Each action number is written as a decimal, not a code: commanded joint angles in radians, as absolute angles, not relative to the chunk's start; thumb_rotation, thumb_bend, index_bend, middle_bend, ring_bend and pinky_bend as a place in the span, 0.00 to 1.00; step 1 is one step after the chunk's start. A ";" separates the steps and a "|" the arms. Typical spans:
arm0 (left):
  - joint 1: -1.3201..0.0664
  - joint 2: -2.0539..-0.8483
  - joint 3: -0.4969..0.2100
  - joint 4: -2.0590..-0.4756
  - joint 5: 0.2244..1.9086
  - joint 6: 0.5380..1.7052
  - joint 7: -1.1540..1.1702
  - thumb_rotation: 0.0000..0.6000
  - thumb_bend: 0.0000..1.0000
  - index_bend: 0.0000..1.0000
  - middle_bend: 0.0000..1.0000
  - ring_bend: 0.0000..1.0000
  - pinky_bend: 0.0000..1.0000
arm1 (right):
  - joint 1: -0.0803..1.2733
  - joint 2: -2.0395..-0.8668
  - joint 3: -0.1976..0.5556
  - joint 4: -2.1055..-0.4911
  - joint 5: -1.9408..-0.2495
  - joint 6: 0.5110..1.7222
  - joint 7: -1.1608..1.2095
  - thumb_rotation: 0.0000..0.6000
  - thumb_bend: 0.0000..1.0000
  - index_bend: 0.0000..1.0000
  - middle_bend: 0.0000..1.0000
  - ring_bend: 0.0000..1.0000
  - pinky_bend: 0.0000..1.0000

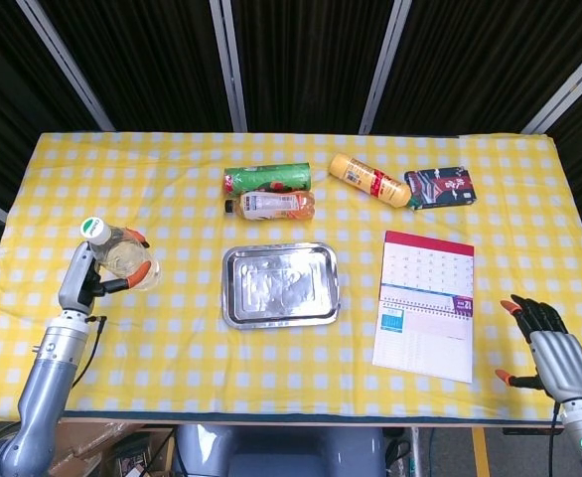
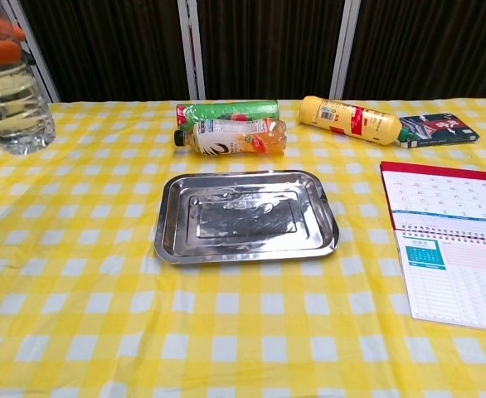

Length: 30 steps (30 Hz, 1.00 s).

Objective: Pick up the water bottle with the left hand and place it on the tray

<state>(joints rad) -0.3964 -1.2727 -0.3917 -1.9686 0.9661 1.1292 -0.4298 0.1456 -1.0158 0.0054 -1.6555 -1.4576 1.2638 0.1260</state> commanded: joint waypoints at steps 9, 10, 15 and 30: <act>-0.596 -1.636 -0.381 -1.745 0.931 1.049 -0.339 1.00 0.52 0.78 0.78 0.22 0.09 | 0.149 -1.012 0.011 -1.631 -1.451 1.256 0.170 1.00 0.16 0.13 0.07 0.00 0.00; -0.616 -1.669 -0.386 -1.728 0.925 1.051 -0.320 1.00 0.52 0.78 0.78 0.22 0.09 | 0.149 -1.012 0.011 -1.629 -1.451 1.255 0.174 1.00 0.16 0.13 0.07 0.00 0.00; -0.691 -1.793 -0.409 -1.648 0.897 1.074 -0.234 1.00 0.53 0.78 0.79 0.22 0.09 | 0.151 -1.013 0.010 -1.618 -1.448 1.247 0.191 1.00 0.16 0.13 0.07 0.00 0.00; -0.822 -2.014 -0.470 -1.396 0.920 1.116 -0.152 1.00 0.53 0.79 0.79 0.22 0.09 | 0.149 -1.007 0.010 -1.579 -1.436 1.227 0.269 1.00 0.16 0.13 0.07 0.00 0.00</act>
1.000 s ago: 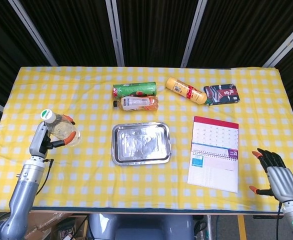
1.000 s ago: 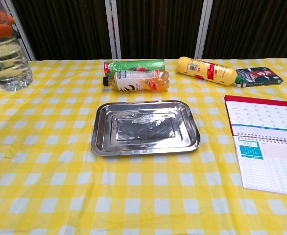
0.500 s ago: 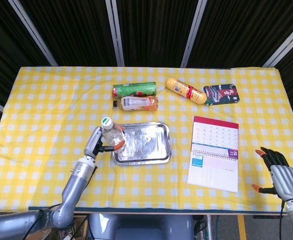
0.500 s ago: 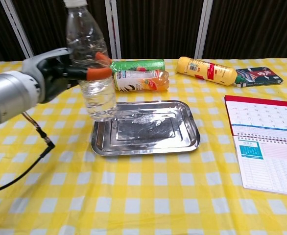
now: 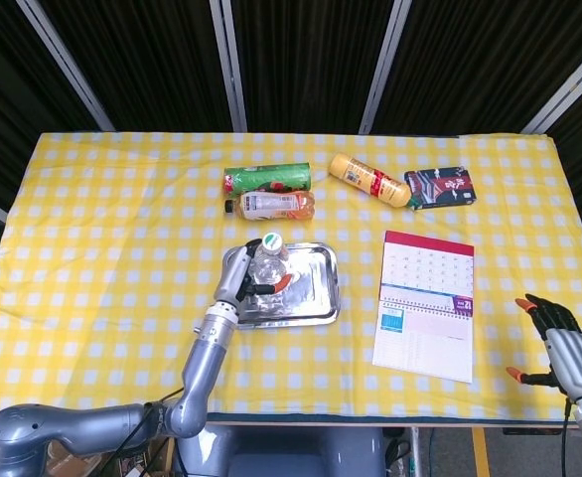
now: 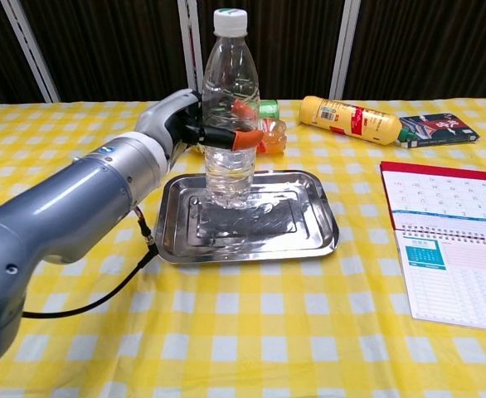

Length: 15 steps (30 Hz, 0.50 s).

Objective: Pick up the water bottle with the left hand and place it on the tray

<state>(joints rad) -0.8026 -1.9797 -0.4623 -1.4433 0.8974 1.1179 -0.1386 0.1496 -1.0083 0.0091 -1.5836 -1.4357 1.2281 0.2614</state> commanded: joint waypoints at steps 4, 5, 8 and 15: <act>-0.833 -2.057 -0.463 -1.319 0.938 1.097 -0.182 1.00 0.53 0.79 0.79 0.22 0.09 | 0.149 -1.006 0.010 -1.576 -1.445 1.232 0.282 1.00 0.16 0.13 0.07 0.00 0.00; -0.834 -2.068 -0.460 -1.299 0.943 1.092 -0.193 1.00 0.53 0.79 0.79 0.22 0.09 | 0.149 -1.005 0.009 -1.576 -1.447 1.233 0.284 1.00 0.16 0.13 0.07 0.00 0.00; -0.837 -2.094 -0.451 -1.243 0.959 1.073 -0.223 1.00 0.53 0.79 0.79 0.22 0.10 | 0.148 -1.004 0.008 -1.575 -1.451 1.235 0.287 1.00 0.16 0.13 0.07 0.00 0.00; -0.842 -2.143 -0.441 -1.142 0.990 1.036 -0.288 1.00 0.53 0.79 0.79 0.22 0.10 | 0.148 -1.004 0.008 -1.572 -1.452 1.235 0.296 1.00 0.16 0.13 0.07 0.00 0.00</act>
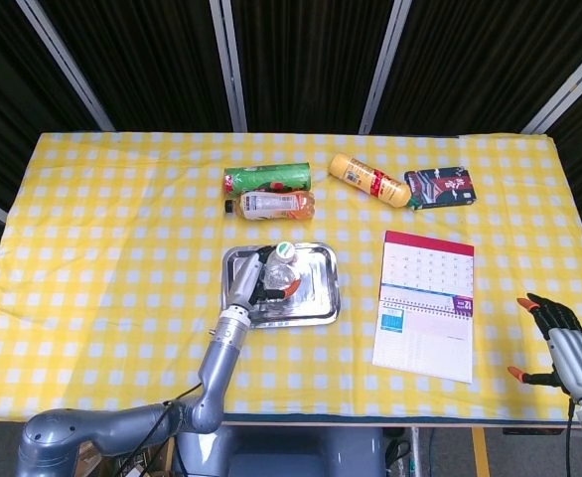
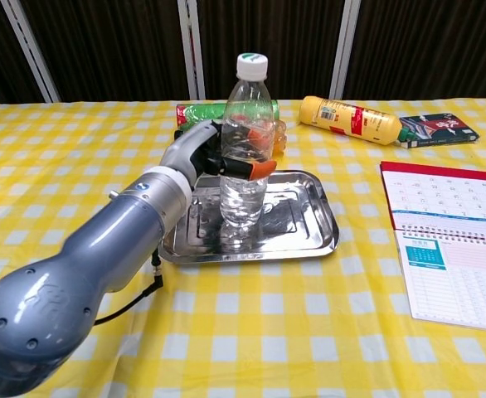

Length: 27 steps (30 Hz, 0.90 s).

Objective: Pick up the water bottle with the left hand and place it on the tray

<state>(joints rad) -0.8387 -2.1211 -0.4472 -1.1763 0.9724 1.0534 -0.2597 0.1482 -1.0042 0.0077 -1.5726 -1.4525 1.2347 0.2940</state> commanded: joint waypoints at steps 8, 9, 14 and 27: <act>-0.831 -2.164 -0.429 -1.094 1.044 1.026 -0.341 1.00 0.50 0.63 0.67 0.16 0.09 | 0.145 -1.002 0.009 -1.569 -1.455 1.242 0.308 1.00 0.16 0.13 0.07 0.00 0.00; -0.829 -2.163 -0.426 -1.095 1.051 1.024 -0.348 1.00 0.49 0.58 0.61 0.12 0.09 | 0.145 -1.001 0.009 -1.569 -1.456 1.243 0.308 1.00 0.16 0.13 0.07 0.00 0.00; -0.816 -2.139 -0.398 -1.110 1.105 1.017 -0.376 1.00 0.44 0.38 0.33 0.00 0.02 | 0.145 -1.001 0.009 -1.570 -1.458 1.243 0.310 1.00 0.16 0.13 0.07 0.00 0.00; -0.791 -2.075 -0.363 -1.159 1.144 0.970 -0.369 1.00 0.20 0.13 0.05 0.00 0.00 | 0.145 -0.995 0.008 -1.575 -1.450 1.235 0.312 1.00 0.16 0.13 0.07 0.00 0.00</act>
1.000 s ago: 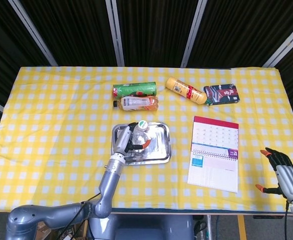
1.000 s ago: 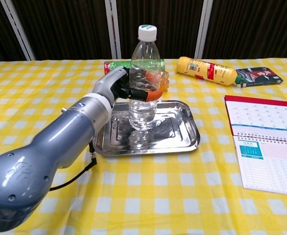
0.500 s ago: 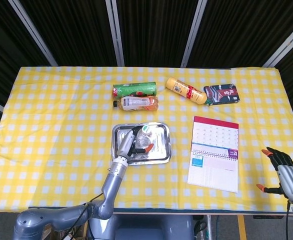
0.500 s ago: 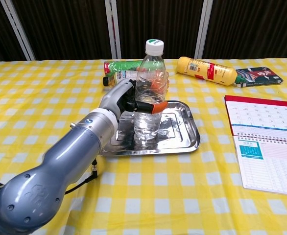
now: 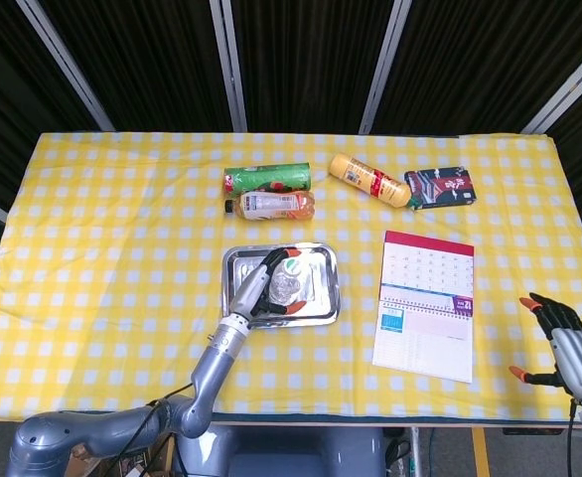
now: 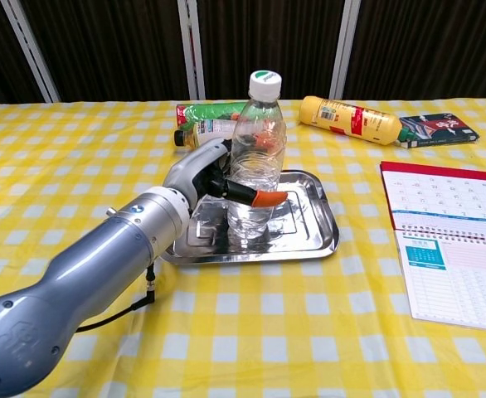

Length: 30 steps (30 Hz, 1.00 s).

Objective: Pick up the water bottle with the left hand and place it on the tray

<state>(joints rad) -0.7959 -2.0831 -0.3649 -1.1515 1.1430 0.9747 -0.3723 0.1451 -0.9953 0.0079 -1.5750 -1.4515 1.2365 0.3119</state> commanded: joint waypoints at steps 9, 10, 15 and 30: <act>-0.728 -1.926 -0.340 -1.357 1.173 0.991 -0.334 1.00 0.14 0.08 0.03 0.00 0.00 | 0.147 -0.995 0.008 -1.574 -1.440 1.222 0.311 1.00 0.16 0.13 0.07 0.00 0.00; -0.713 -1.894 -0.337 -1.398 1.173 1.001 -0.318 1.00 0.14 0.07 0.03 0.00 0.00 | 0.147 -0.994 0.007 -1.576 -1.442 1.223 0.310 1.00 0.16 0.13 0.07 0.00 0.00; -0.639 -1.737 -0.317 -1.586 1.140 1.031 -0.256 1.00 0.25 0.05 0.04 0.00 0.00 | 0.144 -0.991 0.006 -1.589 -1.452 1.234 0.304 1.00 0.16 0.13 0.07 0.00 0.00; -0.344 -1.269 -0.130 -1.744 1.221 1.289 -0.024 1.00 0.28 0.14 0.12 0.00 0.00 | 0.143 -0.992 0.005 -1.618 -1.457 1.244 0.253 1.00 0.16 0.13 0.07 0.00 0.00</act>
